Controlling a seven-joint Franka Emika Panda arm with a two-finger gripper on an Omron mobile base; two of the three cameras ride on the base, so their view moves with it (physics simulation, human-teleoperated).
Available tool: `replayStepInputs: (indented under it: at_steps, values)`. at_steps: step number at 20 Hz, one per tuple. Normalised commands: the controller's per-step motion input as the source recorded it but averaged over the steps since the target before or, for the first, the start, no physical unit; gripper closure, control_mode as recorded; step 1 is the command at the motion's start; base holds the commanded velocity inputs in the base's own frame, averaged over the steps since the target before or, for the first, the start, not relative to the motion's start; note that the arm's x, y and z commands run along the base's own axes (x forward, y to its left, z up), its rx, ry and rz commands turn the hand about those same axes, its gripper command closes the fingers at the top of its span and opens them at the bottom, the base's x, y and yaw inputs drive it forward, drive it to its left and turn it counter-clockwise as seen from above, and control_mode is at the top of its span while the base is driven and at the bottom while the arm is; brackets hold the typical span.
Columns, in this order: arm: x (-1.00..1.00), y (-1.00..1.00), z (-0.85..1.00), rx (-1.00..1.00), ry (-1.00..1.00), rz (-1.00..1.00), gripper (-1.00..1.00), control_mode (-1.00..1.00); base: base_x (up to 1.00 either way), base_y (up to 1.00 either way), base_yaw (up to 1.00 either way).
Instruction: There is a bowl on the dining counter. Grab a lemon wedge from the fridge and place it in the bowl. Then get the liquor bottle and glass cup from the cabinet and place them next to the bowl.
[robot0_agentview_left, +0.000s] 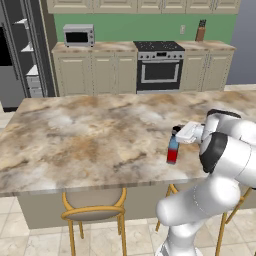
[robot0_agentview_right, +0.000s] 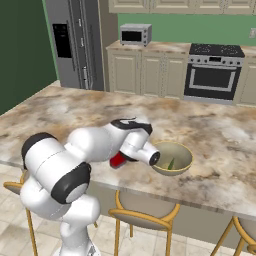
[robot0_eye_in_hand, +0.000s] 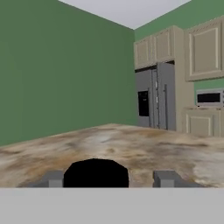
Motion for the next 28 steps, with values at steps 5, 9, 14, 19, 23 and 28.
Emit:
replayStepInputs:
  at_steps: [5, 9, 14, 19, 23, 28]
  values:
    - [-0.24, 0.0, 0.0, 0.0, -0.07, 0.0, -1.0, -1.0, 0.0, 0.0, 0.0]
    - [-0.4, 0.0, 0.28, 0.0, -0.1, -0.02, -1.0, -1.0, 0.0, 0.0, 0.0]
    - [-0.35, 0.0, 0.69, 0.0, -0.11, -0.05, -1.0, -1.0, 0.0, 0.0, 0.0]
    - [-0.29, 0.01, 0.8, 0.0, -0.09, -0.05, -1.0, -1.0, 0.0, 0.0, 0.0]
    - [-0.43, 0.05, 0.77, 0.0, -0.03, -0.09, -1.0, -1.0, 0.0, 0.0, 0.0]
    - [-0.42, 0.05, 0.76, 0.04, 0.07, -0.18, -1.0, -1.0, 0.0, 0.0, 0.0]
